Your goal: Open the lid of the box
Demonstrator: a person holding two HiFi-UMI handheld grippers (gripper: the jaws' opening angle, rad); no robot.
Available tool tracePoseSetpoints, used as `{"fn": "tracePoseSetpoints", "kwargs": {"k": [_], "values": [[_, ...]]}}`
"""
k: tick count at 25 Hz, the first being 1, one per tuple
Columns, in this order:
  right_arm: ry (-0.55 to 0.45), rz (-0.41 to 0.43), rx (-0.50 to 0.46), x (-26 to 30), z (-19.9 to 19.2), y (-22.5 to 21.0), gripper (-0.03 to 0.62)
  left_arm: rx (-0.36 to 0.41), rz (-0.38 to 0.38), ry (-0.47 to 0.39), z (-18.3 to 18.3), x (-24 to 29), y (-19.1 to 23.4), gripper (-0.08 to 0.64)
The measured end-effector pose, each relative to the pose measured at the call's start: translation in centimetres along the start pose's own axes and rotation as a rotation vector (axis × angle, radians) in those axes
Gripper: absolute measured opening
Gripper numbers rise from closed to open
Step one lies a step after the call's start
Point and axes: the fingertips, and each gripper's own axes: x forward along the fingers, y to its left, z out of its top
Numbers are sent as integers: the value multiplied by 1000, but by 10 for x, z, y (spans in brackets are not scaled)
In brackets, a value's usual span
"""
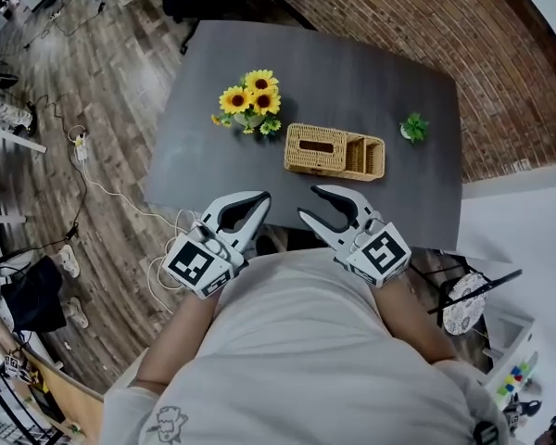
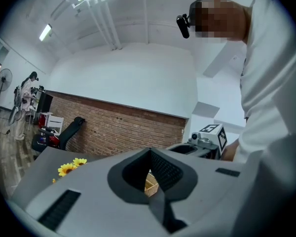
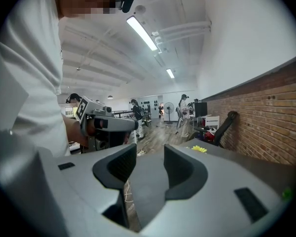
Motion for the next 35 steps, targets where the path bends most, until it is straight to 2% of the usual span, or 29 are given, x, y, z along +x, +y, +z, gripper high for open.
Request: {"fn": "tracePoseSetpoints", "kwargs": {"k": [9, 15, 21, 29, 35], "values": [[59, 15, 18, 14, -28, -41, 183, -45, 38, 45, -15, 15, 29, 11], [192, 34, 24, 26, -79, -79, 183, -63, 22, 109, -36, 42, 39, 11], [298, 52, 13, 39, -124, -112, 196, -57, 46, 169, -62, 70, 63, 11], [435, 104, 16, 60, -181, -141, 239, -96, 71, 238, -99, 98, 91, 11], [551, 156, -48, 72, -221, -146, 272, -119, 89, 279, -127, 115, 108, 11]]}}
